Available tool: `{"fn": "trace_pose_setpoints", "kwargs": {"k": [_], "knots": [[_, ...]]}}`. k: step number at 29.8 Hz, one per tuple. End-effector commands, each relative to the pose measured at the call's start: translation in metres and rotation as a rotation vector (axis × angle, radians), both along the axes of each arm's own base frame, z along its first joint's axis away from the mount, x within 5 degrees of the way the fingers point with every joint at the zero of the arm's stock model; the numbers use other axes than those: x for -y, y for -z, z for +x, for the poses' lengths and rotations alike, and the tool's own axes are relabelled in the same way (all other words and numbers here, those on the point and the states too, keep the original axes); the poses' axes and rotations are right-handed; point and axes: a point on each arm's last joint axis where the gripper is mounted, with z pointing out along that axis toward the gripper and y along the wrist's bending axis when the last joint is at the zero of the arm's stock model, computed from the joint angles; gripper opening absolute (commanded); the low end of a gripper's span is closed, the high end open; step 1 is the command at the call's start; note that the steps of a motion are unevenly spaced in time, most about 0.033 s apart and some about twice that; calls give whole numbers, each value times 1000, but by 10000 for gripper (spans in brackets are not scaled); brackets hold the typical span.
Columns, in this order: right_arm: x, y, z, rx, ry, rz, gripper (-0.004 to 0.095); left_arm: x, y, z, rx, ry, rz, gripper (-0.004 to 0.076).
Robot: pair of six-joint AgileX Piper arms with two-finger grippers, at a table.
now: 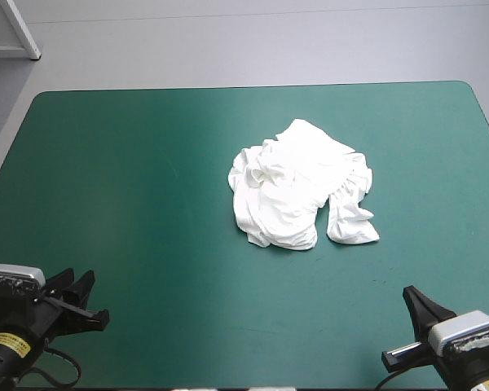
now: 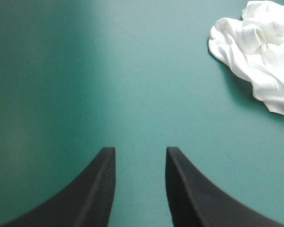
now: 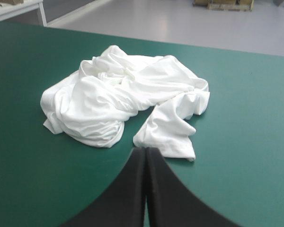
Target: Fold the cloth
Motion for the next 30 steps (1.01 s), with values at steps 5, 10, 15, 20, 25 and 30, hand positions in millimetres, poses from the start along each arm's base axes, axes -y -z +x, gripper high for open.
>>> {"fn": "trace_pose_setpoints", "kwargs": {"k": [5,10,15,20,25,30], "knots": [[11,-39,44,-51,68,52,272,7,-26,24,16,13,-17,291],[16,-47,90,-213,62,68,625,8,-24,30,-7,12,-11,291],[16,-38,144,-447,-26,119,645,8,-24,30,-5,11,-8,291],[20,-28,189,-588,-44,141,576,8,-22,29,-26,12,-7,291],[27,-18,226,-633,-25,110,567,8,-22,29,-27,14,-11,291],[10,1,247,-682,-57,9,566,9,-22,29,-29,16,-18,291]]}}
